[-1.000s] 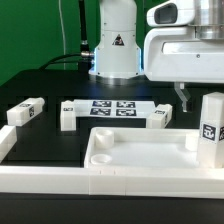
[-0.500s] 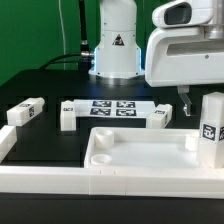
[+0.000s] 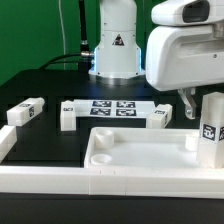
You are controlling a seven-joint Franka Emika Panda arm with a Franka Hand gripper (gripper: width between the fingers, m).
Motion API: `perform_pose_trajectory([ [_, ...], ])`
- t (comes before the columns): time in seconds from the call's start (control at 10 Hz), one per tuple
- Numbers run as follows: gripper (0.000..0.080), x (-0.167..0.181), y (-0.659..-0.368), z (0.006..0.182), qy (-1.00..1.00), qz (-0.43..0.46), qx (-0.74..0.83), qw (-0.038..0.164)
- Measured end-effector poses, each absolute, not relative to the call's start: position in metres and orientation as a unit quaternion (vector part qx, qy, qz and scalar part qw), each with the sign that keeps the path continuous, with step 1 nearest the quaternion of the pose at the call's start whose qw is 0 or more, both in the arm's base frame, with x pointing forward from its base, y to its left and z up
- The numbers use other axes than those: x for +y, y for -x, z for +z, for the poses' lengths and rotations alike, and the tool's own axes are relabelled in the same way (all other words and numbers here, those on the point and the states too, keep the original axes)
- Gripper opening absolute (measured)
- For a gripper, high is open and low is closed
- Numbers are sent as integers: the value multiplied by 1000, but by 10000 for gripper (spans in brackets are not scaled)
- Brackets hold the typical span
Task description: Assemble desk
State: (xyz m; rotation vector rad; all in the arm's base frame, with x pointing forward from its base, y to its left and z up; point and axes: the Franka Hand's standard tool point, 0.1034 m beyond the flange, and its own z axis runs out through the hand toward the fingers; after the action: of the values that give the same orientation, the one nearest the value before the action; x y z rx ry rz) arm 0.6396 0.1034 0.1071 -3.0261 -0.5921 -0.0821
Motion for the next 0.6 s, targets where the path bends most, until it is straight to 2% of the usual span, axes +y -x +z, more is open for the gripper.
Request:
perform_pose_trajectory([
  [0.1,648,103,-639,107,979,-27,-199,28],
  [0.3,356,103,-639,107,979,-26,-199,28],
  [0.4,356,103,-639,107,980,-27,-194,28],
  [0.5,288,103,-640,107,981,-27,-189,28],
  [0.6,288,103,-640,107,981,-27,-188,28],
])
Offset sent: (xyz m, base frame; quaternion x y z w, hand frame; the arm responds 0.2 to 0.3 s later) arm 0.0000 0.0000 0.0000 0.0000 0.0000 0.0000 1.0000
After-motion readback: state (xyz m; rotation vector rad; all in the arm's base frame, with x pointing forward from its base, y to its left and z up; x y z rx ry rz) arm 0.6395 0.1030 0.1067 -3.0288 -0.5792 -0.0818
